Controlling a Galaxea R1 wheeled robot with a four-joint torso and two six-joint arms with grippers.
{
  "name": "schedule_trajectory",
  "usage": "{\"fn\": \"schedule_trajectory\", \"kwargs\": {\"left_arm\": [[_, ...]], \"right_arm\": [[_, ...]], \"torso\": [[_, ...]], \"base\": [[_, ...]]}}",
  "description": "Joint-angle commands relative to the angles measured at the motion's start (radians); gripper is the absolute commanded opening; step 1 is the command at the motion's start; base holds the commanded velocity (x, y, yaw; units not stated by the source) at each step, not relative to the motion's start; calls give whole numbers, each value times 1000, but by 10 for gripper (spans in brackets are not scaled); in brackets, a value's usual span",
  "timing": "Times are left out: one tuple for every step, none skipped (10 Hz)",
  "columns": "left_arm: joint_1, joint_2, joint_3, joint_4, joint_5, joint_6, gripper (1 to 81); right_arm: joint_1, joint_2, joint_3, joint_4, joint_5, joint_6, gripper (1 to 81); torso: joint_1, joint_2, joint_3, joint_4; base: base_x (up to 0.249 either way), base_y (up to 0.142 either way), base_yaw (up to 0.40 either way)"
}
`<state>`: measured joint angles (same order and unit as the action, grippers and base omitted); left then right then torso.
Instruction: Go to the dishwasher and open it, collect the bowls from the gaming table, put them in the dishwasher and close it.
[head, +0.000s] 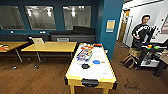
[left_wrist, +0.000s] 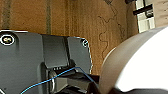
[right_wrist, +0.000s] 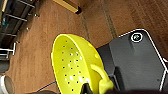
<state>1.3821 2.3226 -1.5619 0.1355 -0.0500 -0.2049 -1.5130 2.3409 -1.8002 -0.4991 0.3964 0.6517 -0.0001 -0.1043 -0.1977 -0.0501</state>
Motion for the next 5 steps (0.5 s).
{"fn": "schedule_trajectory", "kwargs": {"left_arm": [[-47,11,-13,19,35,9,10],[-47,17,-21,19,36,9,10],[-47,19,-27,19,36,9,10],[-47,22,-32,19,36,9,10],[-47,26,-40,19,38,9,10]], "right_arm": [[42,10,-59,-41,-45,0,10],[44,27,-83,-41,-53,0,10],[45,36,-100,-41,-62,0,10],[44,37,-103,-41,-64,0,10],[47,34,-99,-41,-64,0,10]], "torso": [[0,0,0,0],[0,0,0,0],[0,0,0,0],[0,0,0,0],[0,0,0,0]], "base": [[-120,0,0],[-120,0,0],[-120,0,0],[-120,0,0],[-120,0,0]]}}
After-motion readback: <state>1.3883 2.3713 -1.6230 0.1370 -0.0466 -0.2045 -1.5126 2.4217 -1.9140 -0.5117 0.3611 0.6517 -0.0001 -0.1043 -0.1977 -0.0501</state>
